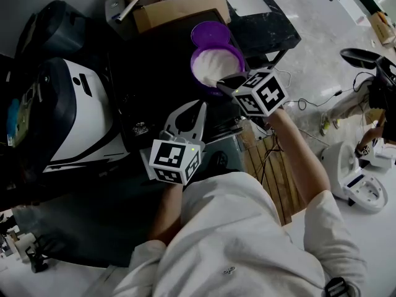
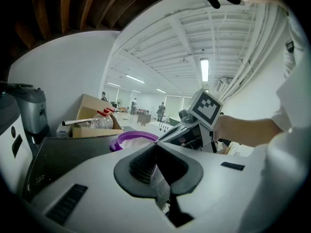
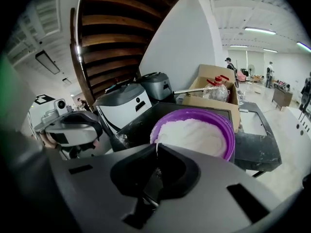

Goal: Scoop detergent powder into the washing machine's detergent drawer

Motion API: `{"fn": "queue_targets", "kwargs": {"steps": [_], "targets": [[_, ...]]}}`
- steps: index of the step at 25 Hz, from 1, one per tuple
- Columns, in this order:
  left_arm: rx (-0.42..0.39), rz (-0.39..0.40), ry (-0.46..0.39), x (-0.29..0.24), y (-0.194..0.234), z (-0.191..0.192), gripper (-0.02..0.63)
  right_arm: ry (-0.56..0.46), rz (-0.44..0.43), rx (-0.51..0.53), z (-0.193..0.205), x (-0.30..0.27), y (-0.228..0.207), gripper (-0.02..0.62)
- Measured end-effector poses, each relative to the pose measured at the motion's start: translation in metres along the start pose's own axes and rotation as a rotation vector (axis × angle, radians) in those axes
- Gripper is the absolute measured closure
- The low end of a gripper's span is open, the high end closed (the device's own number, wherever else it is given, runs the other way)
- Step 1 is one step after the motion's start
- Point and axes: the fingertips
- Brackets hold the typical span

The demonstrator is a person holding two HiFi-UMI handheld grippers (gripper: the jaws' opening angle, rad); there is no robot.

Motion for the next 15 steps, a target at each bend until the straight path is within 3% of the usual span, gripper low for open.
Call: {"fn": "queue_targets", "kwargs": {"steps": [15], "targets": [[-0.005,0.0,-0.004,0.002,-0.0028,0.0005,0.588,-0.141,-0.076,-0.278,-0.0033,-0.0007,-0.0012,0.584]]}}
Point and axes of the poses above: the fingertips, and each gripper's own axes: x backward along the fingers, y to its left, z out of its underside, and after that the axes turned 5 degrees about y, right-handed
